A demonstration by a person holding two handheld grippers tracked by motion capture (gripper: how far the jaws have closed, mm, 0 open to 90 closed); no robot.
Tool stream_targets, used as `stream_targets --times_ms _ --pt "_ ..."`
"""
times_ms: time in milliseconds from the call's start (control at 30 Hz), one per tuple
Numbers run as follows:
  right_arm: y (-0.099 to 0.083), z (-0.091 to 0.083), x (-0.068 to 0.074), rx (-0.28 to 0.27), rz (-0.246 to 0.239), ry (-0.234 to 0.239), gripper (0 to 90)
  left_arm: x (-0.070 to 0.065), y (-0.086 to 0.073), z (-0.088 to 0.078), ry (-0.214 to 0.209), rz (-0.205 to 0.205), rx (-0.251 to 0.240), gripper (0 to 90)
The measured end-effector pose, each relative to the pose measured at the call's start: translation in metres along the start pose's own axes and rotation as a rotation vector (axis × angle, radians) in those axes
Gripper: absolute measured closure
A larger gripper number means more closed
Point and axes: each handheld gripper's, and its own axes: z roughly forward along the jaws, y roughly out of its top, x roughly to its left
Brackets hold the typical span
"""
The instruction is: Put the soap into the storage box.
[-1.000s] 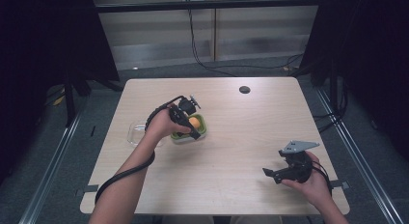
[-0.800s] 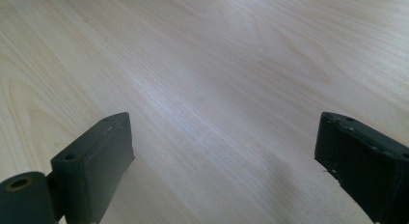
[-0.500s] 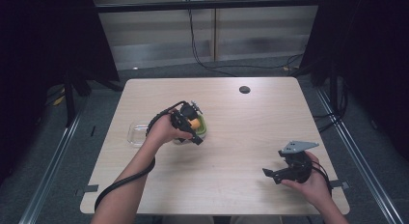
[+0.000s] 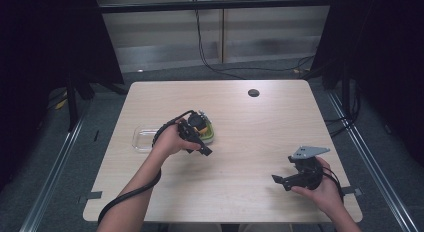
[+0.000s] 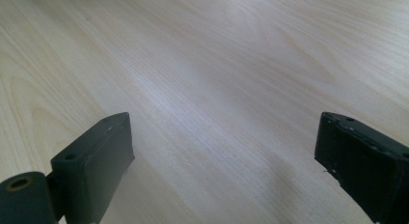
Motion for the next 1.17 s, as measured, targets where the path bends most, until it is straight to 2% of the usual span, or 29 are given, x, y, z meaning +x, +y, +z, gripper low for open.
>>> stream_targets --times_ms 33,100,133,200,300,533,667,700,767,800,833,967,1000,1033,1067,1100,1167 --pt "0.0 0.0 0.0 0.001 0.004 -0.002 6.0 0.0 0.0 0.0 -0.004 0.01 0.006 11.4" --pt "0.0 0.0 0.0 0.001 0.005 -0.002 5.9 -0.002 -0.002 0.002 -0.004 0.0 -0.008 11.3" --pt "0.0 0.0 0.0 -0.001 0.005 0.0 6.0 -0.003 -0.002 0.002 -0.01 0.008 0.003 11.4" --pt "0.0 0.0 0.0 0.001 0.005 -0.002 5.9 -0.005 -0.003 0.004 -0.005 0.007 -0.011 11.3" --pt "0.0 0.0 0.0 0.001 0.004 0.001 5.9 -0.007 -0.004 0.005 -0.014 0.012 0.003 11.1" --pt "0.0 0.0 0.0 0.001 0.003 -0.001 5.9 -0.012 -0.007 0.011 -0.026 0.004 -0.023 11.1" --pt "0.0 0.0 0.0 0.003 0.003 0.0 5.9 -0.015 -0.01 0.014 -0.037 0.004 -0.026 11.1" --pt "0.0 0.0 0.0 0.001 0.002 0.0 5.9 -0.015 -0.011 0.015 -0.036 0.014 -0.04 11.1" --pt "0.0 0.0 0.0 0.001 0.002 0.0 5.9 -0.017 -0.013 0.016 -0.045 0.006 -0.034 11.0" --pt "0.0 0.0 -0.001 0.0 0.003 -0.001 5.9 -0.017 -0.014 0.017 -0.052 0.015 -0.029 11.0" --pt "-0.001 0.0 -0.001 0.002 0.002 -0.001 5.9 -0.019 -0.015 0.019 -0.051 0.001 -0.041 10.7" --pt "0.0 0.0 0.0 0.001 0.001 -0.001 5.9 -0.02 -0.019 0.022 -0.061 0.007 -0.04 10.6" --pt "0.0 0.0 0.0 0.002 0.003 -0.002 5.9 -0.022 -0.02 0.024 -0.066 -0.008 -0.048 10.6" --pt "0.0 0.0 -0.001 0.001 0.005 0.001 5.9 -0.02 -0.02 0.023 -0.065 0.022 -0.025 10.4" --pt "0.0 0.001 0.0 0.002 0.003 0.0 5.9 -0.021 -0.021 0.023 -0.058 0.014 -0.029 10.3" --pt "0.0 0.0 0.0 0.002 0.005 0.0 6.0 -0.02 -0.02 0.021 -0.057 0.027 -0.026 10.3" --pt "0.0 0.001 -0.001 -0.002 -0.001 0.001 5.9 -0.021 -0.021 0.019 -0.058 -0.003 -0.046 10.3"
